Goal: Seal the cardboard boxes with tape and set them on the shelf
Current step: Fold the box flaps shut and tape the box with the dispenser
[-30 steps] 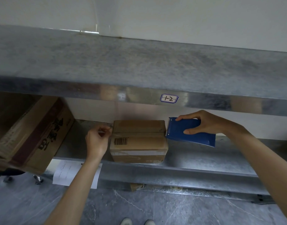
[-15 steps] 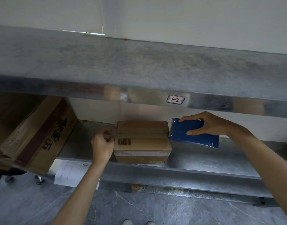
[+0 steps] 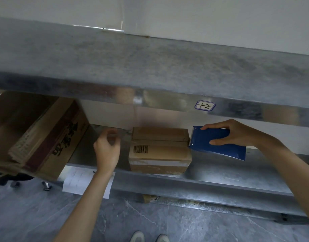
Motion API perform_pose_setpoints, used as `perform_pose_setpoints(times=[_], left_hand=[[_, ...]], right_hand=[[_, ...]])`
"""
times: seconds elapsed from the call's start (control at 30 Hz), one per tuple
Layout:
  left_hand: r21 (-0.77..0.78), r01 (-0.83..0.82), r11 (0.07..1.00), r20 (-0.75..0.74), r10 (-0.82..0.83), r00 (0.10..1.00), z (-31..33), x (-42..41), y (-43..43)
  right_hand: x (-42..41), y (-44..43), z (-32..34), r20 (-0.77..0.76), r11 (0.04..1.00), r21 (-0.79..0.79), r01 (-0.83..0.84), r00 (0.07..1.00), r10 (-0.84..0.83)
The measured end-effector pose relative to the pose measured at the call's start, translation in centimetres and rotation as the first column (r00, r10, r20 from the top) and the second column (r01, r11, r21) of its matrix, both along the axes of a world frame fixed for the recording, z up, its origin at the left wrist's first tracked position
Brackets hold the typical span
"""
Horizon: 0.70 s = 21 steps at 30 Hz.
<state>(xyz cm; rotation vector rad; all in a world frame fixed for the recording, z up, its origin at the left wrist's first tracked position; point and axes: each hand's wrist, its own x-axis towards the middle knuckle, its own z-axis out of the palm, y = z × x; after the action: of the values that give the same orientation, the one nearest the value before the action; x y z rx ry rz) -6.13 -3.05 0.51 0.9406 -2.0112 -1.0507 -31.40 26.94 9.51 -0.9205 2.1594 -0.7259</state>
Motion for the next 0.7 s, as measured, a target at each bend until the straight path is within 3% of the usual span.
perform_pose_setpoints(times=[0.37,0.7], left_hand=[[0.026,0.141,0.99,-0.067,-0.14,0.988,-1.9,-1.2,0.9],[-0.012,0.13,0.991,-0.042,-0.131,0.991,-2.6,-1.3,0.5]], right_hand=[[0.2,0.2,0.0,0.006,1.0,-0.001,0.012,1.0,-0.012],[0.2,0.2,-0.3,-0.027,1.0,-0.016,0.022,0.999,-0.023]])
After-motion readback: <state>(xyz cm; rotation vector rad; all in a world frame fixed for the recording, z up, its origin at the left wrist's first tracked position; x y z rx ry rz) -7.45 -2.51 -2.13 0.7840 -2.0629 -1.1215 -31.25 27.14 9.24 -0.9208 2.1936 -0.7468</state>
